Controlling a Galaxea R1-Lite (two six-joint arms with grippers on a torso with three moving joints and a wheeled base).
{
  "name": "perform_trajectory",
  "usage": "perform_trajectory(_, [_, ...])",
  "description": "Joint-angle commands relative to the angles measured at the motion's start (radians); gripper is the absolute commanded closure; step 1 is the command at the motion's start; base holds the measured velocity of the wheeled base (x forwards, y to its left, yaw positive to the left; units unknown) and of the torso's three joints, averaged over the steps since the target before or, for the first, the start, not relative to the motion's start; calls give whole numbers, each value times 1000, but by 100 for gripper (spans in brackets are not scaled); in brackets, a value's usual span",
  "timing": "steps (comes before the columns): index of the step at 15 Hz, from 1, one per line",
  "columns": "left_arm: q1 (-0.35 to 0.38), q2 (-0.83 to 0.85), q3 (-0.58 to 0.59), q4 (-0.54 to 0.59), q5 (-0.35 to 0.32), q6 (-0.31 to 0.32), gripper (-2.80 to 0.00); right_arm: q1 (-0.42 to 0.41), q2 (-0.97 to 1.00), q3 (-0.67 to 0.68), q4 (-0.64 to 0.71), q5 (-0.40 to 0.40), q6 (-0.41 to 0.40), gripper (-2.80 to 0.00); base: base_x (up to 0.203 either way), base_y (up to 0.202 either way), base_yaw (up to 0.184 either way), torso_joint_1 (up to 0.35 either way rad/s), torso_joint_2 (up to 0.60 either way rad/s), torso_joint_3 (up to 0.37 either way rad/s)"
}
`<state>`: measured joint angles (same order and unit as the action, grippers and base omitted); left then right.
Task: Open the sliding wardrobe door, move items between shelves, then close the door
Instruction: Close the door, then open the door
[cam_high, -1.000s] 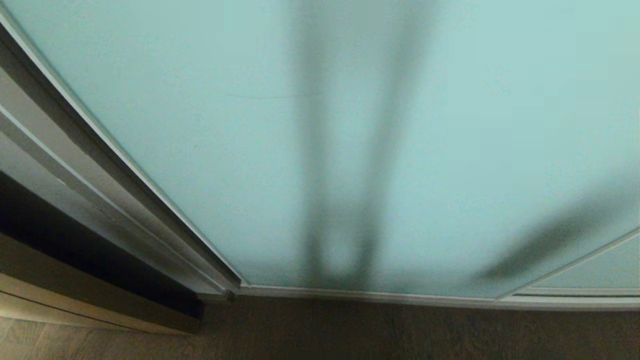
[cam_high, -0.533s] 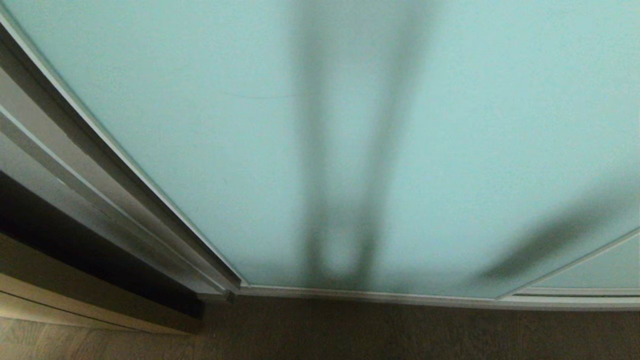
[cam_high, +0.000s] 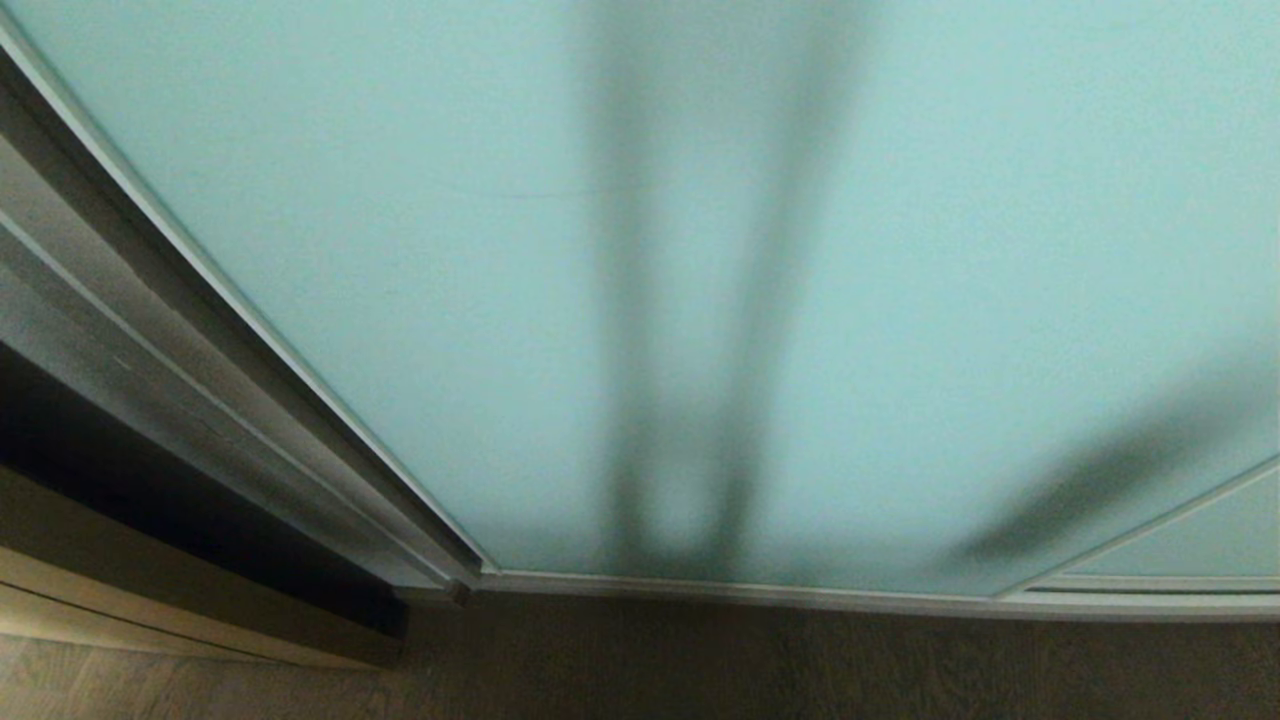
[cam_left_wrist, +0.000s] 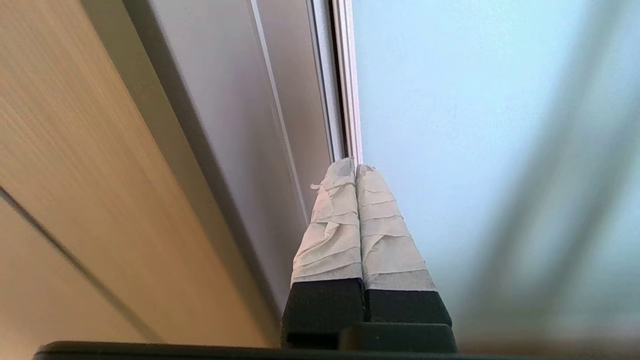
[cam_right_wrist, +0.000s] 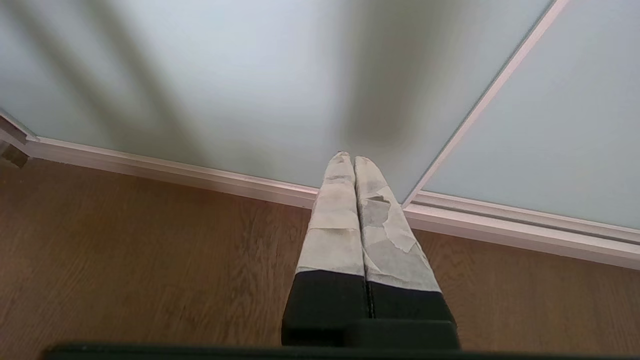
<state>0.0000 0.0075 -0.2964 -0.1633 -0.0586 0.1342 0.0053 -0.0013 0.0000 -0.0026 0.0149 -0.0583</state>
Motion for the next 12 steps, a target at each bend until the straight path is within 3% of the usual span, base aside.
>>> perform_trajectory(1, [0, 54, -158, -11, 4, -4, 0, 1, -2, 0, 0, 0, 0, 0, 0, 0, 0, 0, 0, 0])
perform_trajectory(4, [0, 219, -332, -74, 64, -37, 0, 1, -2, 0, 0, 0, 0, 0, 0, 0, 0, 0, 0, 0])
perform_trajectory(8, [1, 475, -440, -305, 201, -48, 0, 1, -2, 1, 0, 0, -1, 0, 0, 0, 0, 0, 0, 0])
perform_trajectory(12, [2, 647, -495, -415, 223, -56, 0, 1, -2, 0, 0, 0, -1, 0, 0, 0, 0, 0, 0, 0])
